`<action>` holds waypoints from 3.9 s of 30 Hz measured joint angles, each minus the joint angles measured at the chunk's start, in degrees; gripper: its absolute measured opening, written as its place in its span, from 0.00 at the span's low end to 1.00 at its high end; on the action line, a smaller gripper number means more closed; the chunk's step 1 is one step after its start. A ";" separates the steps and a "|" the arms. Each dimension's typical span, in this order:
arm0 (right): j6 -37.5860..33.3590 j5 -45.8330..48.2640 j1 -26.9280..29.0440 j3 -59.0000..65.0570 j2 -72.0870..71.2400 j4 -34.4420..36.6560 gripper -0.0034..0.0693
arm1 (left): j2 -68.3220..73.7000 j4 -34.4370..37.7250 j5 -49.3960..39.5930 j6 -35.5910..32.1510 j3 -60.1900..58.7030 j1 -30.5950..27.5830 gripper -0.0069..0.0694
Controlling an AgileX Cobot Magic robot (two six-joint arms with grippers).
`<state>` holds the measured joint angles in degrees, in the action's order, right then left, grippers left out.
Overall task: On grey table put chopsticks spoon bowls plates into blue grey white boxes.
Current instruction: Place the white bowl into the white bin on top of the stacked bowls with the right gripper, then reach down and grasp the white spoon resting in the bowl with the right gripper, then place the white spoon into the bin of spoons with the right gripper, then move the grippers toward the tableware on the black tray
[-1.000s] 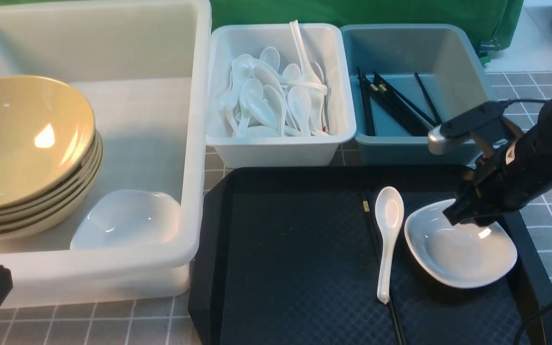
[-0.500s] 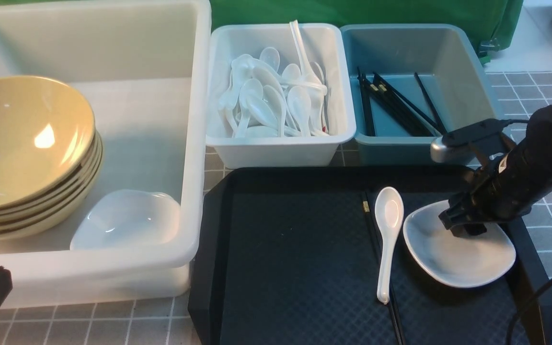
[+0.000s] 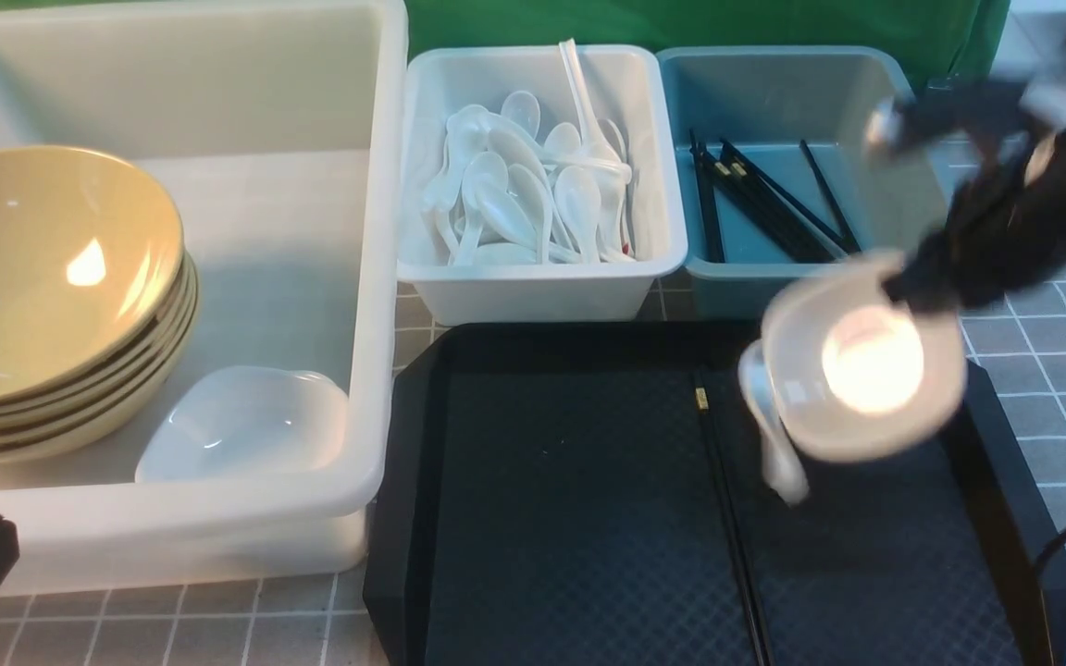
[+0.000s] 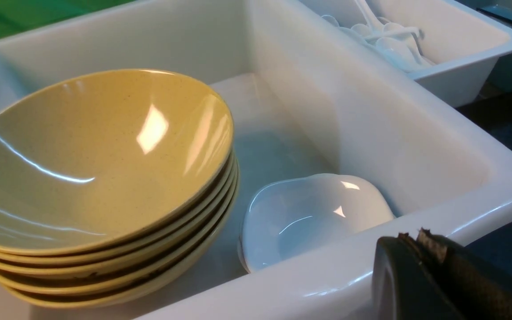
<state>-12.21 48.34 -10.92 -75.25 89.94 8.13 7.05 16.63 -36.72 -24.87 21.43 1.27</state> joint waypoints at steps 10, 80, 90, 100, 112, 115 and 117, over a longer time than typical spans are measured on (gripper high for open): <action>-18.35 -11.89 -17.37 -9.57 4.27 31.61 0.14 | 0.00 -0.05 0.06 0.00 0.00 0.00 0.08; -5.47 -36.32 -10.49 14.15 0.03 14.16 0.16 | 0.00 -0.17 1.35 0.05 -1.16 0.00 0.08; -13.44 -62.89 -18.05 -10.32 18.38 14.21 0.26 | 0.00 -0.17 2.10 0.05 -1.28 0.00 0.08; -14.18 -15.82 -11.63 -26.87 25.47 12.67 0.73 | 0.00 -0.17 1.63 0.05 -1.64 0.00 0.08; -6.89 12.94 -13.15 -6.96 20.04 -2.00 0.71 | 0.00 -0.17 2.17 0.05 -1.69 0.00 0.08; -6.89 7.66 -14.17 -2.71 20.35 -4.18 0.71 | 0.00 -0.17 2.46 0.05 -1.69 0.00 0.08; -6.93 4.93 -14.43 -1.49 20.59 -4.50 0.71 | 0.00 -0.17 2.60 0.05 -1.69 0.00 0.08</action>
<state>-19.15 53.28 -25.35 -76.74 110.53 3.62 7.05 16.46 -34.12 -24.82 19.74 1.27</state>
